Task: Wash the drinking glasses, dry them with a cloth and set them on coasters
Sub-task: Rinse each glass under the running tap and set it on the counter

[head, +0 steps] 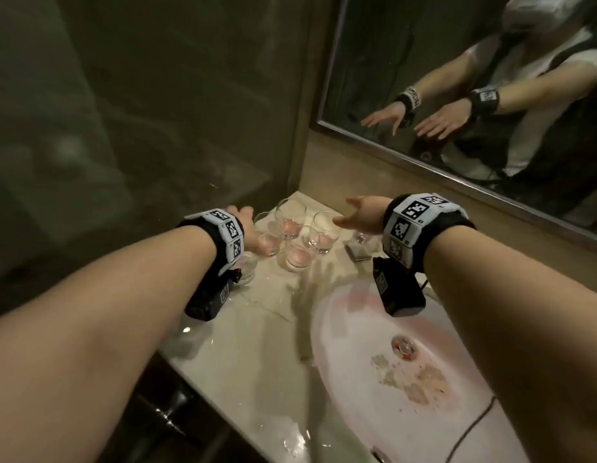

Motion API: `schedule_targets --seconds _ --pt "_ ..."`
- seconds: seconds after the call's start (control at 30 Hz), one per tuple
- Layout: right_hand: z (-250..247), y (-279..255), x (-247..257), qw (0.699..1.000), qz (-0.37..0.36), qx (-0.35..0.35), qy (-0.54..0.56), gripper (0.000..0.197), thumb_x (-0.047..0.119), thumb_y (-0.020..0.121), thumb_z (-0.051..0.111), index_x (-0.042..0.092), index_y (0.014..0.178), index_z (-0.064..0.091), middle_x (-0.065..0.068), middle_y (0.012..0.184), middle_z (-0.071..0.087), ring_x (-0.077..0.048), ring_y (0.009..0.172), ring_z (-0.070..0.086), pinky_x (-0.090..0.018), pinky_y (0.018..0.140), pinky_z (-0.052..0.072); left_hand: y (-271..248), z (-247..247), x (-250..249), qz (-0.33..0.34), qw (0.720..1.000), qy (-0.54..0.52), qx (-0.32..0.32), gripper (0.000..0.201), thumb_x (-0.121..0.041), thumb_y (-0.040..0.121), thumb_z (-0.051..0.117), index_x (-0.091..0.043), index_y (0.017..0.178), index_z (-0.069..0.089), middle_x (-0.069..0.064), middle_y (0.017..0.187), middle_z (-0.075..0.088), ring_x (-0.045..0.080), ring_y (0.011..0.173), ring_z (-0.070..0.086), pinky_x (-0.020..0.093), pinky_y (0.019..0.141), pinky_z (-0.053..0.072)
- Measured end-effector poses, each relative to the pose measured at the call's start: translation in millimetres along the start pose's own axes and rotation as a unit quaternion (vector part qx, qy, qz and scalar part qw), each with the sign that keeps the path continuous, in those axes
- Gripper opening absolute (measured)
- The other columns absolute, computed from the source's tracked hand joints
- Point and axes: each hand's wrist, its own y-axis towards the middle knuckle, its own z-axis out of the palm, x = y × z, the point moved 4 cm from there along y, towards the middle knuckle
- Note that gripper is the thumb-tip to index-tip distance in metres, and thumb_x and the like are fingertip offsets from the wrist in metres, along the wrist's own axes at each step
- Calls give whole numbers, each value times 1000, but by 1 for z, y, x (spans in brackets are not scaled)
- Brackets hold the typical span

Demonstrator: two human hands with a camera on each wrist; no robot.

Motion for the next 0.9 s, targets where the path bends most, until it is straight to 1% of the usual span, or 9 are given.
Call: schedule_targets --seconds 0.17,0.23,0.3,0.37,0.47,0.53,0.63,0.8,0.9 --pt "18 29 21 999 13 43 -6 63 46 95 43 11 146 28 -10 147 39 -27 133 38 -34 108 31 11 32 19 14 995 34 96 112 -64 60 73 -19 146 18 13 145 27 35 132 35 49 105 35" --pt "23 35 23 999 18 49 -11 63 46 96 43 10 145 29 -10 147 39 -27 133 38 -34 108 31 12 45 23 18 994 22 106 111 -58 60 76 -23 145 16 13 142 27 36 129 38 50 103 38" --pt "26 38 20 998 24 49 -12 62 46 96 42 9 144 31 -11 146 40 -27 133 38 -32 107 31 11 54 26 20 997 3 78 104 -51 63 78 -26 143 17 12 137 27 36 122 44 47 101 41" --pt "29 39 13 998 31 49 -12 61 46 96 42 9 144 31 -11 146 40 -27 133 38 -32 107 31 11 62 28 20 997 -52 52 95 -44 67 77 -31 141 19 10 137 25 32 116 48 41 97 44" --pt "31 38 -1 998 38 51 -9 62 46 96 41 10 145 30 -11 145 41 -27 133 38 -31 105 32 11 64 35 29 990 -132 29 84 -36 70 74 -34 137 24 7 140 27 26 104 54 34 87 49" --pt "32 36 -14 998 41 50 -4 61 46 96 41 9 144 32 -12 145 40 -27 133 38 -31 104 32 8 61 33 50 986 -158 15 83 -34 67 75 -34 136 28 4 138 34 24 105 55 35 87 50" --pt "33 34 -35 998 45 51 -3 65 47 95 42 8 146 28 -12 150 32 -26 136 33 -30 106 29 -3 53 18 94 982 -165 -7 93 -32 62 79 -31 138 26 -3 137 41 17 112 53 33 89 49" --pt "27 23 -74 997 54 39 26 58 46 95 45 11 141 37 -13 140 46 -28 125 46 -31 98 37 -26 36 -40 219 962 -158 -29 94 -32 64 80 -23 141 25 -3 138 43 13 121 46 30 100 41" --pt "24 13 -105 996 64 34 52 60 45 93 49 12 142 35 -12 142 45 -27 127 46 -31 101 38 -33 43 -84 271 950 -158 -15 90 -27 65 79 -24 139 29 -2 138 40 13 122 43 29 101 39"
